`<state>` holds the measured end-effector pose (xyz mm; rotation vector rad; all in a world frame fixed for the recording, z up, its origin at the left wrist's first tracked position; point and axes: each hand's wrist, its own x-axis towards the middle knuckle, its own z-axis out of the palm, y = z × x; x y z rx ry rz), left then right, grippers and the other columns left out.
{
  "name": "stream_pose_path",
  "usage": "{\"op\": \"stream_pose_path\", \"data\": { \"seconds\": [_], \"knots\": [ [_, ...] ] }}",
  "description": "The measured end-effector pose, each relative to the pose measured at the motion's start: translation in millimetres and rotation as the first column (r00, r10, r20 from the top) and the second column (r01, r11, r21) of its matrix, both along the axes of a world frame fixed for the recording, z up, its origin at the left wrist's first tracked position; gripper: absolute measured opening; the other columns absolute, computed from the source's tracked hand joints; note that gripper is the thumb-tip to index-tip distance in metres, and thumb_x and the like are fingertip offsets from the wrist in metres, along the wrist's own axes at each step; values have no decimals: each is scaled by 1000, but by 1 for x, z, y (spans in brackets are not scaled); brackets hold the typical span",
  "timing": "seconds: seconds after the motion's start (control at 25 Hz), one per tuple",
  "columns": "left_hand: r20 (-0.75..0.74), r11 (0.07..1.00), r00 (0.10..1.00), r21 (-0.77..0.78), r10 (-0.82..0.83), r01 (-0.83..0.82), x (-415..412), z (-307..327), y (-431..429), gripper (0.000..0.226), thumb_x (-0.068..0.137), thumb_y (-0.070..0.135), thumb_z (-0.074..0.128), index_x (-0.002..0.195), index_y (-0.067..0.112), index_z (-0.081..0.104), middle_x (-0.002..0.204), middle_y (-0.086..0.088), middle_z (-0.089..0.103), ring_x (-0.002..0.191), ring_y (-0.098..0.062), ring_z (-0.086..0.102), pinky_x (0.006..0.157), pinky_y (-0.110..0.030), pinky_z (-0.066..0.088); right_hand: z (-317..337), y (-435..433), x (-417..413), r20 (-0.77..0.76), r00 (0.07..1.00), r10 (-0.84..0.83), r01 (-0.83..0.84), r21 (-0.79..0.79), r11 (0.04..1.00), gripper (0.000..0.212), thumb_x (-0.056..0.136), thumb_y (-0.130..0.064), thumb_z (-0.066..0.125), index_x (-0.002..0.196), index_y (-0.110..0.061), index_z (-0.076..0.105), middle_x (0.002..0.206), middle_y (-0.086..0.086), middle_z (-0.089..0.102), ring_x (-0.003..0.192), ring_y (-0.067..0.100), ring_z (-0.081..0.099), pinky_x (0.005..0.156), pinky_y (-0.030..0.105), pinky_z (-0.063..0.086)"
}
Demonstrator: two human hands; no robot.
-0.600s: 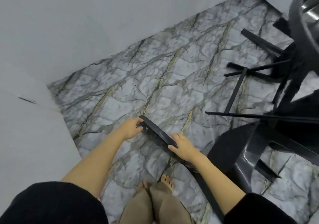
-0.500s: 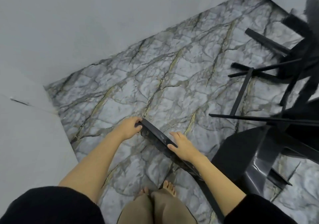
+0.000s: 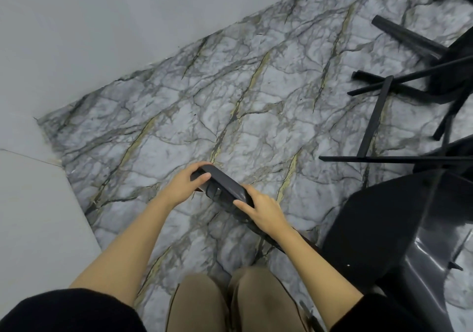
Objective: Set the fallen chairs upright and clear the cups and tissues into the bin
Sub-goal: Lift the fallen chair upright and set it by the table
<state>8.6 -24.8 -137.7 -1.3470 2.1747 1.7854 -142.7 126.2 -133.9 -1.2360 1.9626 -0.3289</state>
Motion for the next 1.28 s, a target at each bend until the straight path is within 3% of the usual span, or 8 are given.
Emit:
{"op": "stream_pose_path", "data": {
  "seconds": [0.2,0.48,0.6,0.72,0.84,0.92,1.04,1.28],
  "knots": [
    [68,990,997,-139,-28,37,22,40,24,38,95,26,48,133,20,46,138,-5,51,125,-22,46,99,-32,38,40,24,11,18,1000,-2,3,-68,998,44,93,-41,48,131,-20,42,114,6,65,96,28,63,67,30,37],
    [-58,938,998,-344,26,-44,41,211,59,34,93,26,51,128,25,50,119,11,48,114,-10,42,98,-26,31,181,53,28,104,992,-70,89,-196,977,66,80,-62,42,133,-22,44,117,1,65,99,20,63,77,32,47],
    [-108,881,994,-468,25,-73,54,297,72,54,84,61,41,124,27,55,117,13,50,111,-6,40,96,-22,28,253,65,41,216,971,-101,158,-266,951,53,86,-44,58,133,-24,45,122,-4,63,107,12,60,87,29,48],
    [-179,831,983,-552,-38,-68,67,363,96,72,76,78,24,117,31,60,110,21,55,108,1,42,92,-10,30,312,97,52,313,942,-120,223,-321,920,62,78,-62,55,132,-31,46,123,-30,52,112,-12,52,94,15,44],
    [-215,861,962,-506,-169,38,72,401,117,51,79,77,26,108,50,58,114,28,56,108,12,47,94,-1,30,348,142,60,335,919,-205,318,-326,890,60,69,-76,50,122,-49,46,116,-44,51,112,-20,49,95,8,41],
    [-157,818,934,-542,-322,191,69,417,137,43,81,75,24,106,55,53,112,33,56,106,16,47,93,-3,31,369,179,62,357,890,-283,408,-350,843,52,66,-76,54,114,-56,48,114,-44,56,111,-16,52,93,6,41],
    [-103,704,874,-640,-475,307,58,433,184,43,90,63,21,115,44,50,104,30,58,97,9,49,90,-8,30,398,230,61,371,856,-361,491,-366,790,39,67,-75,55,104,-63,51,111,-41,57,104,-12,57,85,3,41],
    [-134,585,846,-777,-516,233,39,470,284,44,96,45,25,116,24,59,98,10,70,93,0,51,85,-18,35,440,296,69,393,819,-417,572,-505,647,39,72,-72,51,104,-51,56,104,-27,65,97,0,63,80,9,46]
  ]
}}
